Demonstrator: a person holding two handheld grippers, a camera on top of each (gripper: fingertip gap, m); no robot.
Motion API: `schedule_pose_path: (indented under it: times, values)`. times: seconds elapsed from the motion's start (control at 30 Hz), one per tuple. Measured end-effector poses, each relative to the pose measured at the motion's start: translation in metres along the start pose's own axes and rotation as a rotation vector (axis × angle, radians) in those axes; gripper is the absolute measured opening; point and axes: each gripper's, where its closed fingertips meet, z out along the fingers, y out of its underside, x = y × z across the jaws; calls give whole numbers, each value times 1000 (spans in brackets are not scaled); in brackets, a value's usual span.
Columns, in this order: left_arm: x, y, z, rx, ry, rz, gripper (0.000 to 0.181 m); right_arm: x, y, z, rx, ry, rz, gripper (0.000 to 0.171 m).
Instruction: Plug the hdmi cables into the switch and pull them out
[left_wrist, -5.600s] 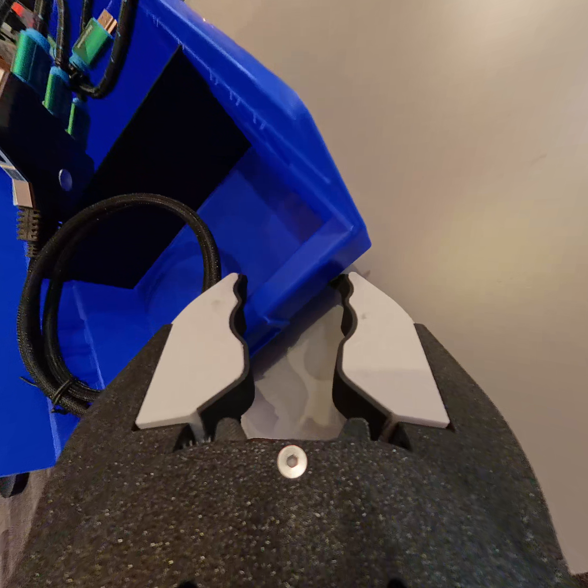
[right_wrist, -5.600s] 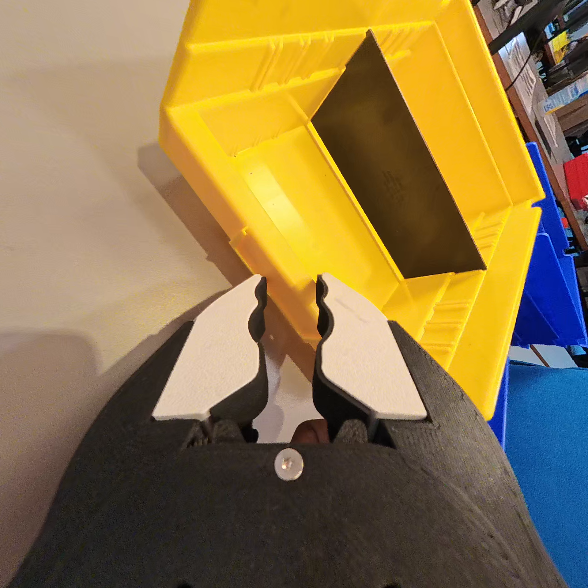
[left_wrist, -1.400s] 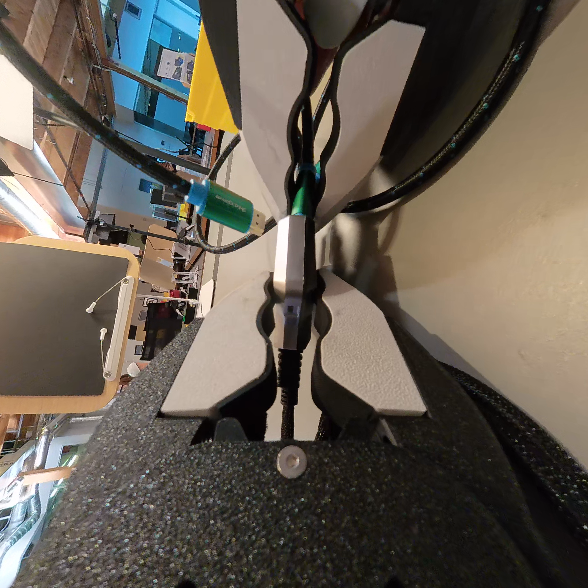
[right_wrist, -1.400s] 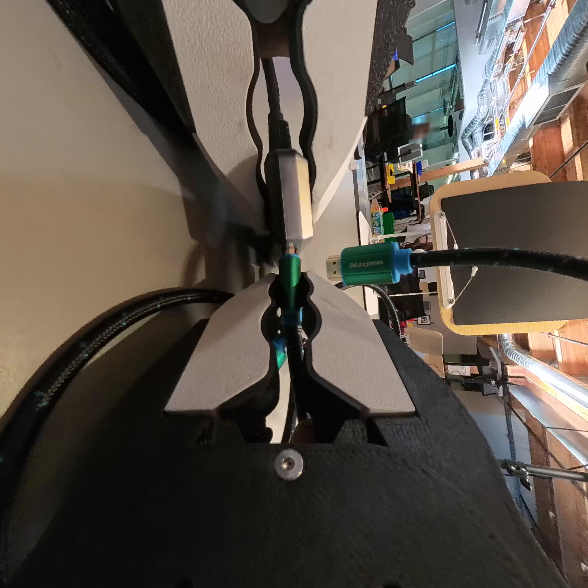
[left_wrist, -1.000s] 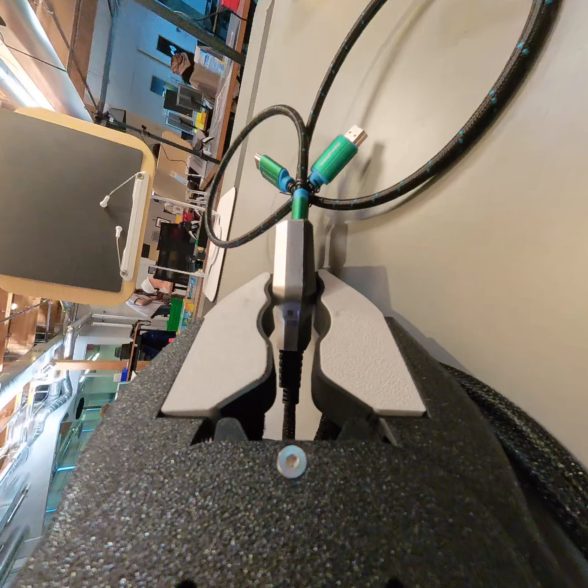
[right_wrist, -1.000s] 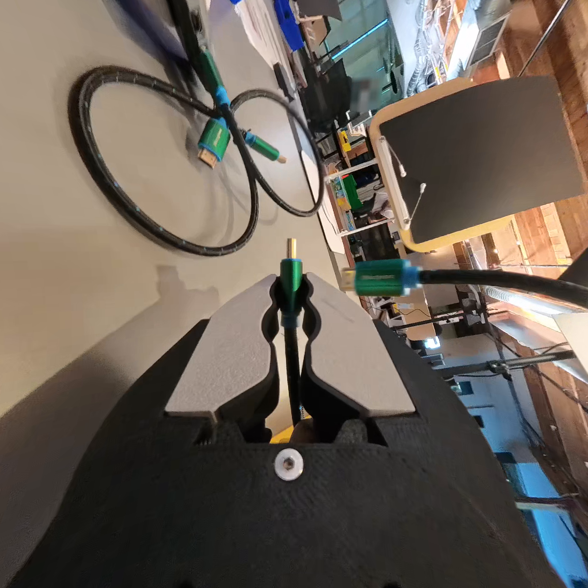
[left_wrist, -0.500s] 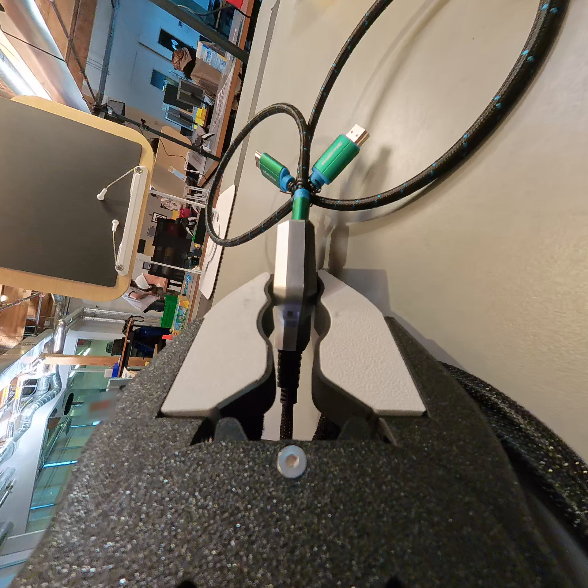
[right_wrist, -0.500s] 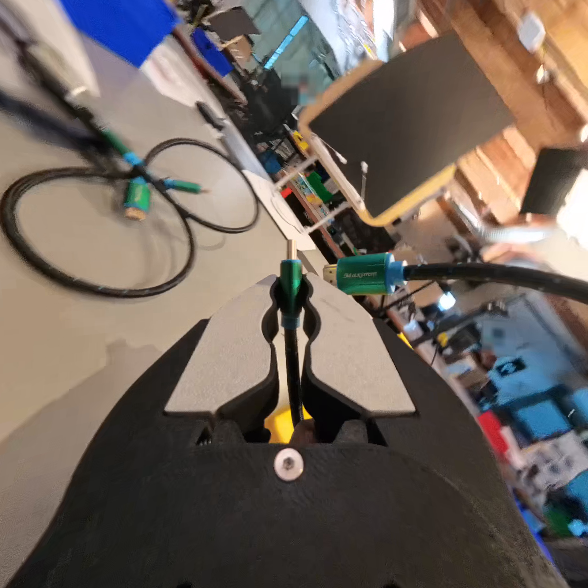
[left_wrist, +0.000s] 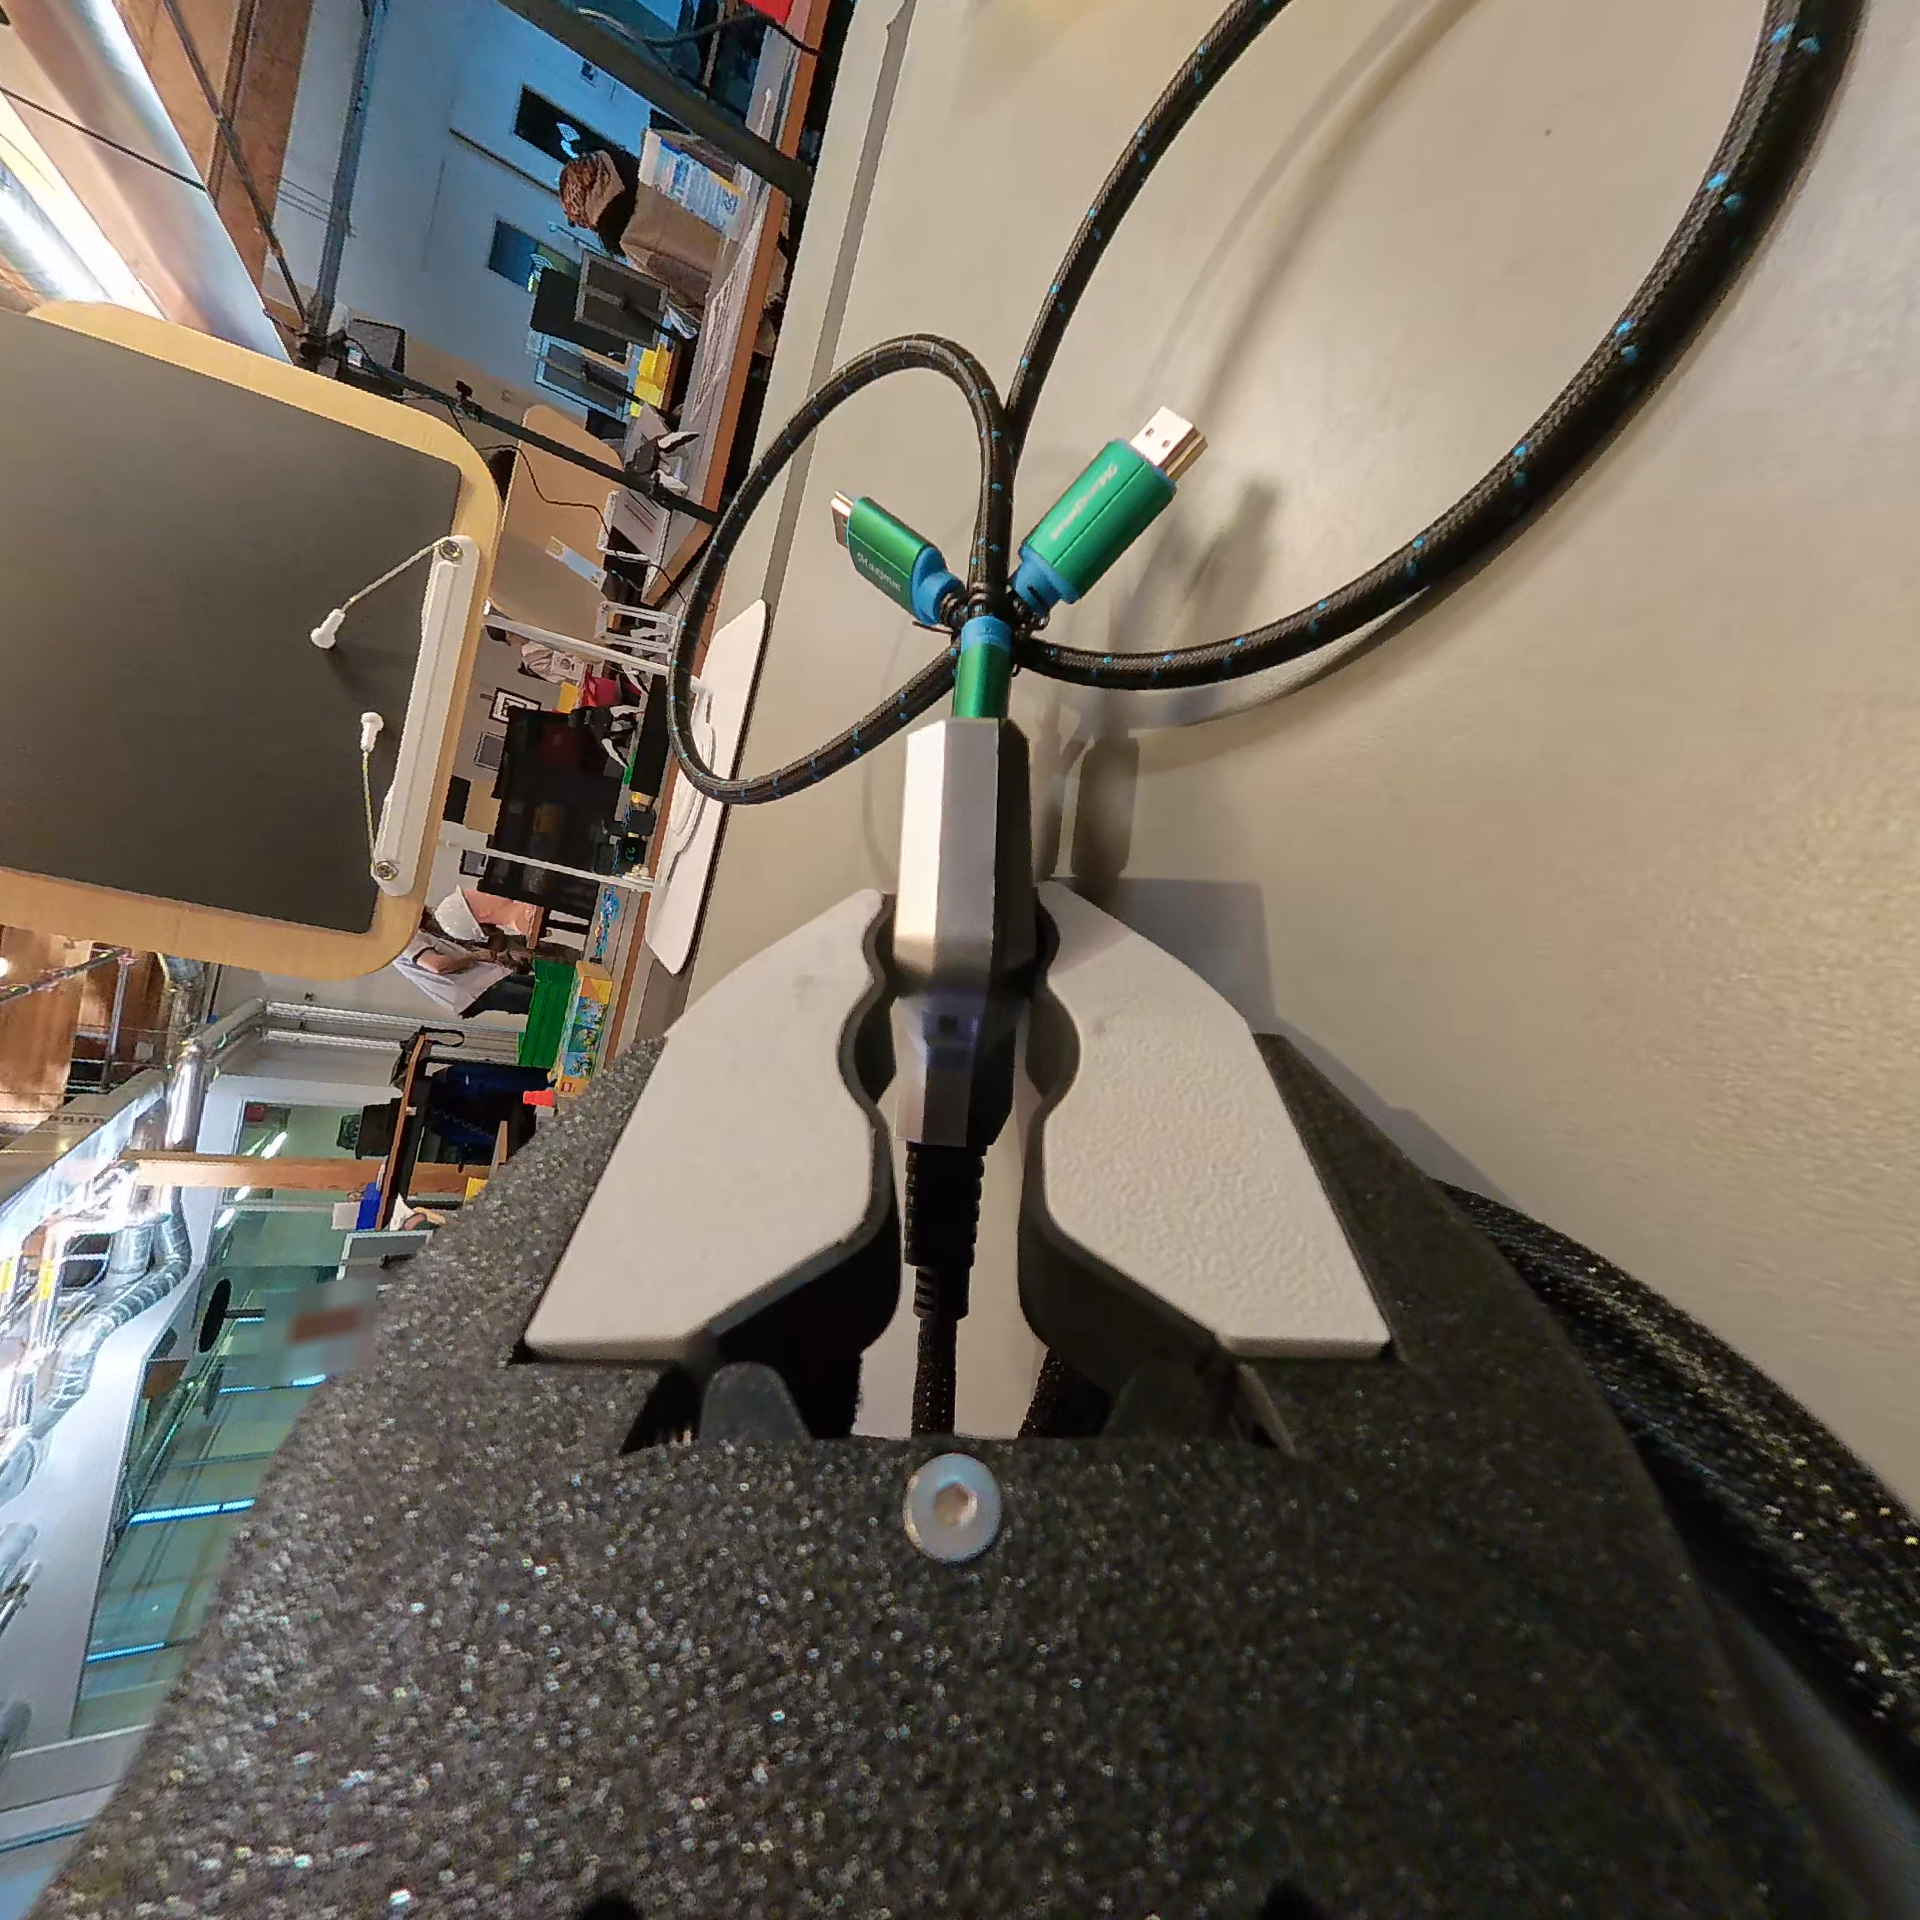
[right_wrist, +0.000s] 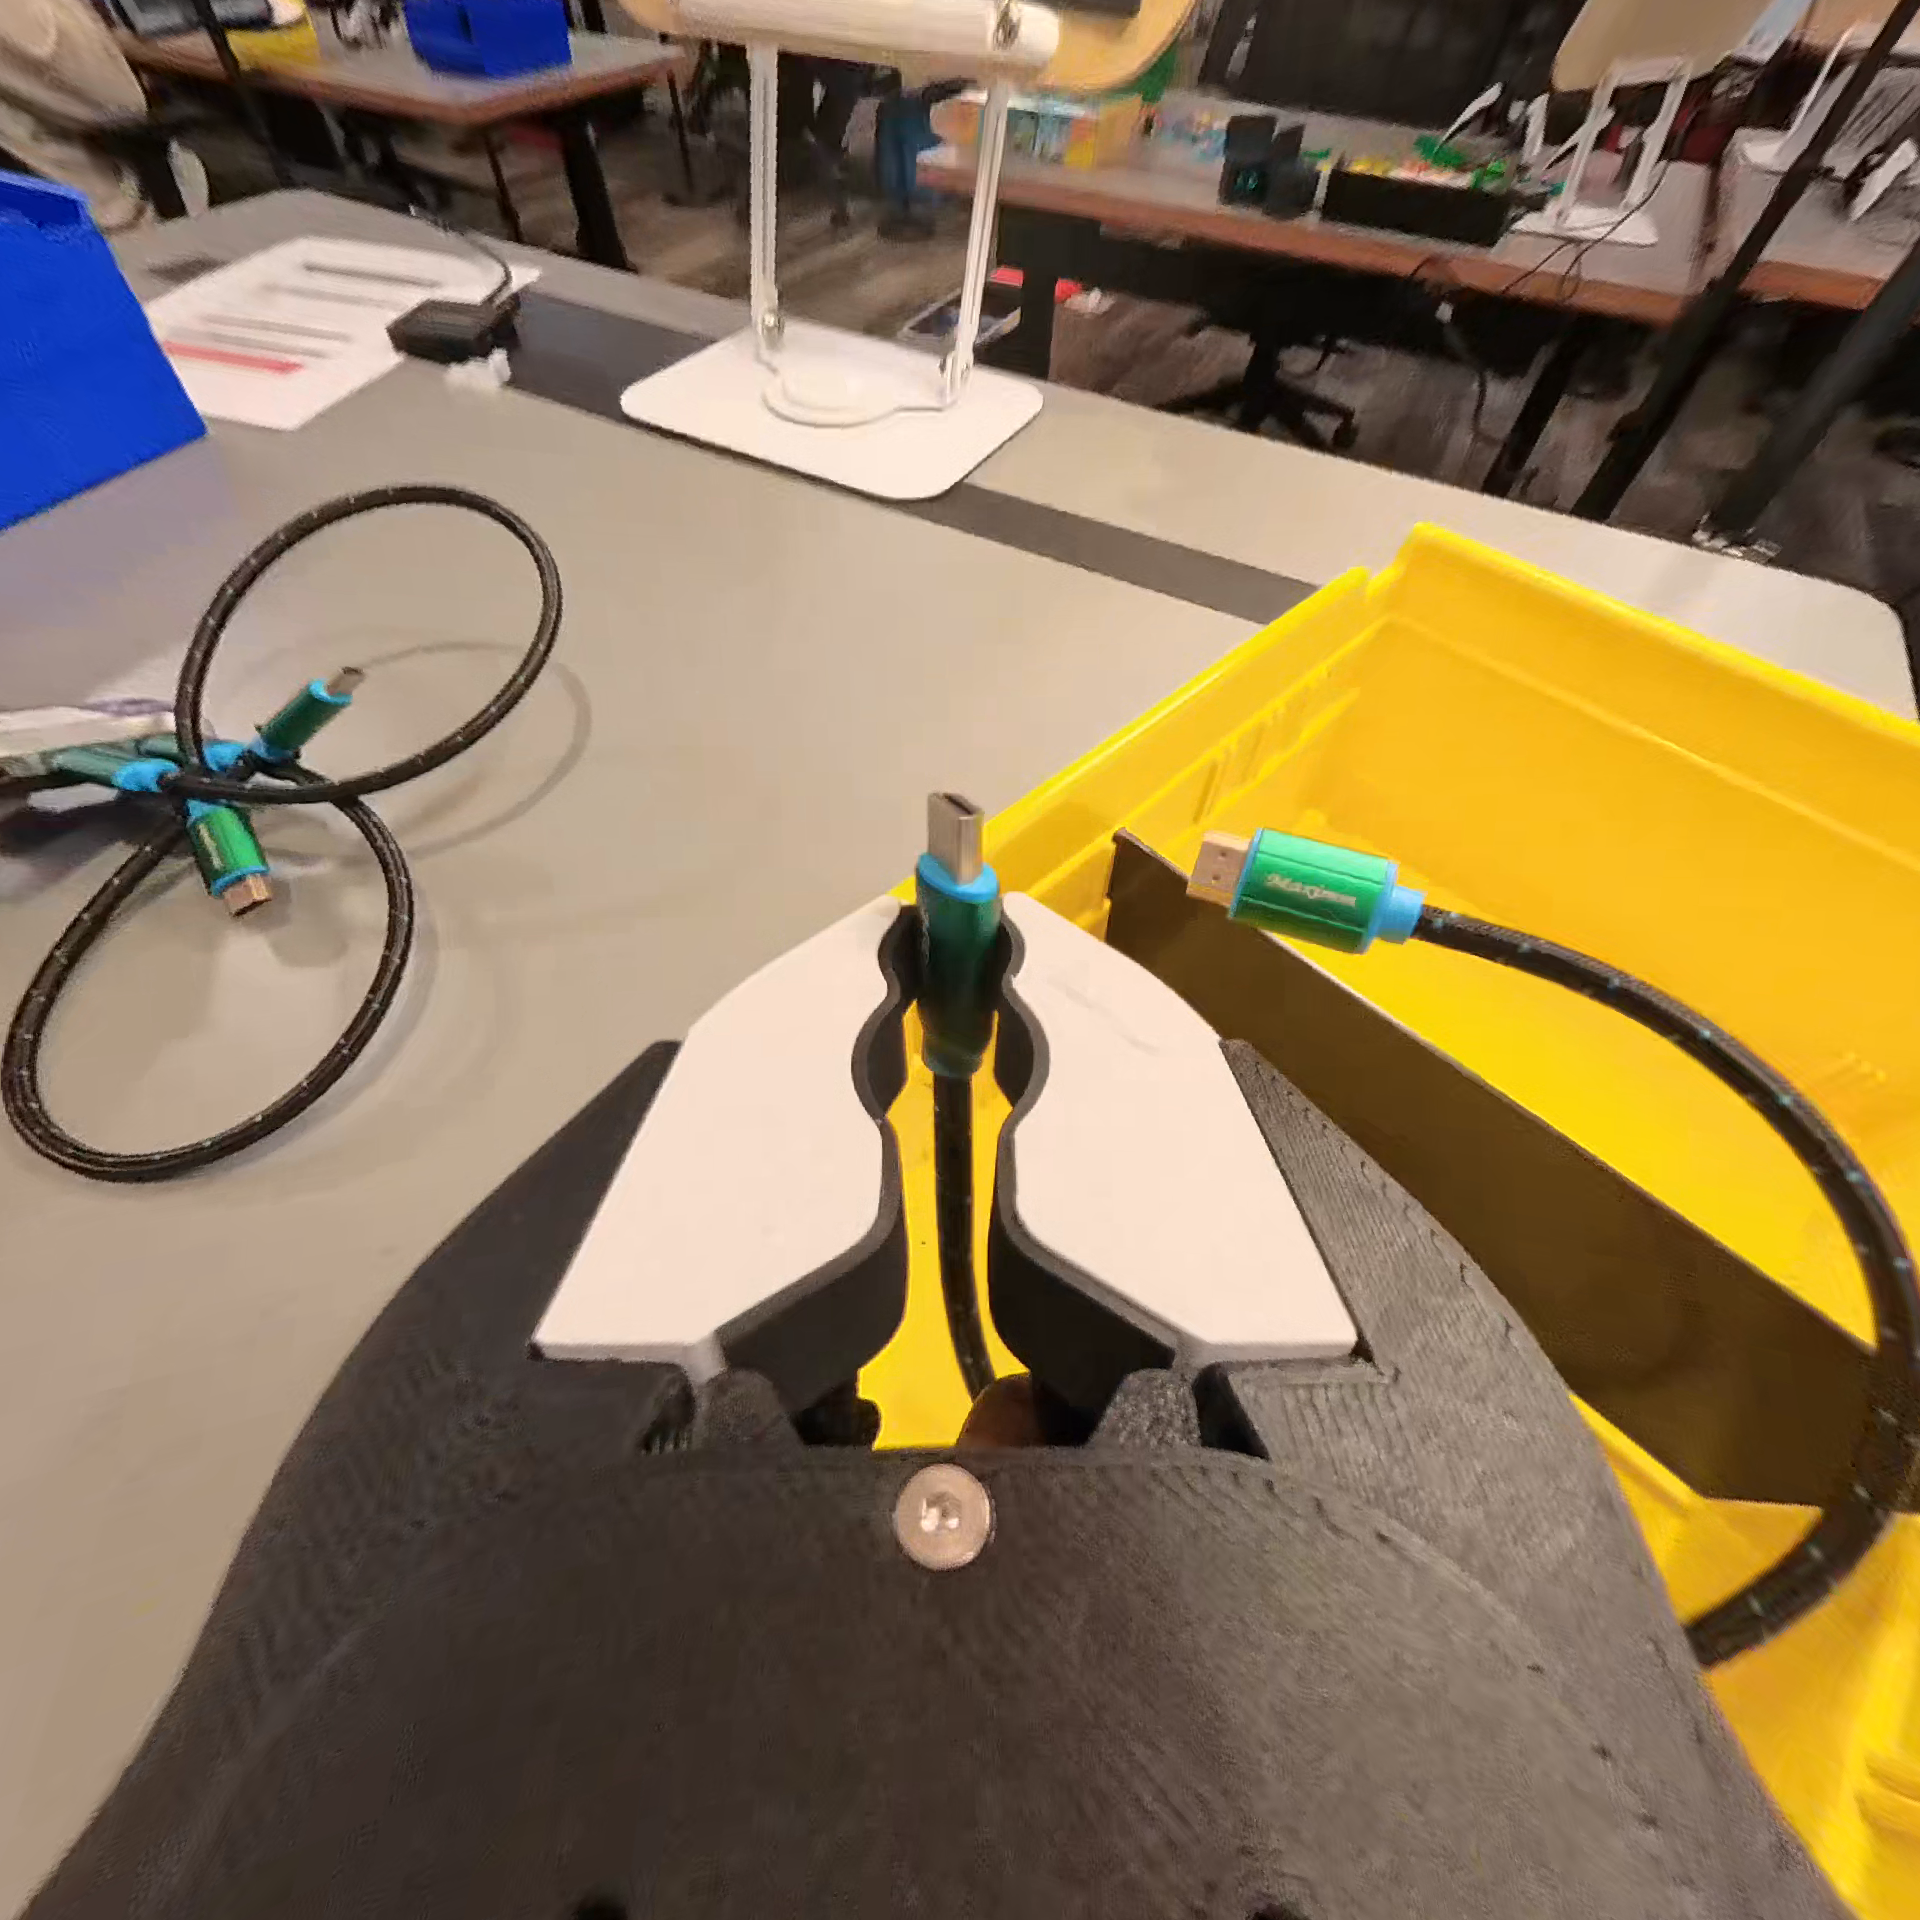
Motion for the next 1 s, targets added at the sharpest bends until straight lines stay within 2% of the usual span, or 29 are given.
schedule_pose_path:
  times: [0.1, 0.27, 0.4, 0.5, 0.63, 0.7, 0.83, 1.0]
  values:
    - [0, 0, 0, 1, 0, -1, 22, 3, 2, 5, -54, 19, -39, 14]
    - [0, 0, 0, 2, 4, -6, 22, 8, 2, -7, -116, 201, -148, 44]
    - [0, -1, -1, -1, 1, -2, 22, -20, -8, -29, -42, 320, -302, 47]
    - [2, -5, -1, 9, 0, 24, 22, -93, -14, -19, 80, 203, -487, 40]
    - [7, -18, -4, 45, -8, 81, 22, -202, 4, 24, 142, -7, -820, 36]
    - [8, -25, -6, 61, -22, 110, 22, -239, 16, 46, 154, -72, -955, 32]
    - [10, -33, -9, 94, -40, 151, 22, -269, 27, 77, 145, -135, -1048, 30]
    - [12, -40, -10, 121, -46, 181, 22, -270, 35, 93, 90, -109, -1129, 28]
